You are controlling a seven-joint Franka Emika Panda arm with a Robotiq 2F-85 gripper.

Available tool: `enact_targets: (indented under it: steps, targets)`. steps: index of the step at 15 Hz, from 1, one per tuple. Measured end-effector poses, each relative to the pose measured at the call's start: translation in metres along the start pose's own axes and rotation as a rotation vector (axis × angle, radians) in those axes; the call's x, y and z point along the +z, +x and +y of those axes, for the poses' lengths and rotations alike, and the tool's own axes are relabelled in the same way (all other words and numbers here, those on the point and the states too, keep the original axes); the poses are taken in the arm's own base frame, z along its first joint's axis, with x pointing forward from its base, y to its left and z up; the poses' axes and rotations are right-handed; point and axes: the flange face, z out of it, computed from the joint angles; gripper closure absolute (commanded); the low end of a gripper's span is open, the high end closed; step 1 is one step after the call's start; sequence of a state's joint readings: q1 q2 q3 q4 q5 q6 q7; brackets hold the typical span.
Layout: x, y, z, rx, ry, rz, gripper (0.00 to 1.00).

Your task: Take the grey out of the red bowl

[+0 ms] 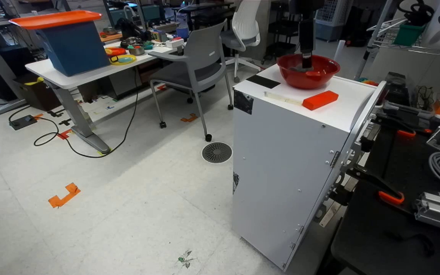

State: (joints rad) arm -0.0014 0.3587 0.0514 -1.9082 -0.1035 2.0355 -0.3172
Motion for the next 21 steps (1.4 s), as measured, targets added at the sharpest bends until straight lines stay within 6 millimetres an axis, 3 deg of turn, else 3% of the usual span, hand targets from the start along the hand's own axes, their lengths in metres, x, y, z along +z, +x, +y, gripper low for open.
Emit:
enact_targets:
  steps: [6, 9, 10, 12, 14, 20, 21]
  targets:
    - [0.005, -0.011, 0.02, 0.037, 0.009, -0.012, 0.0]
    - [0.007, -0.012, 0.021, 0.04, 0.011, -0.018, 0.06]
    - [0.007, -0.012, 0.021, 0.04, 0.011, -0.018, 0.12]
    - [0.007, -0.012, 0.02, 0.039, 0.011, -0.019, 0.39]
    - [0.007, -0.012, 0.019, 0.038, 0.011, -0.019, 0.55]
    - [0.008, -0.011, 0.018, 0.035, 0.011, -0.021, 1.0]
    - [0.009, -0.01, 0.018, 0.035, 0.012, -0.022, 1.0]
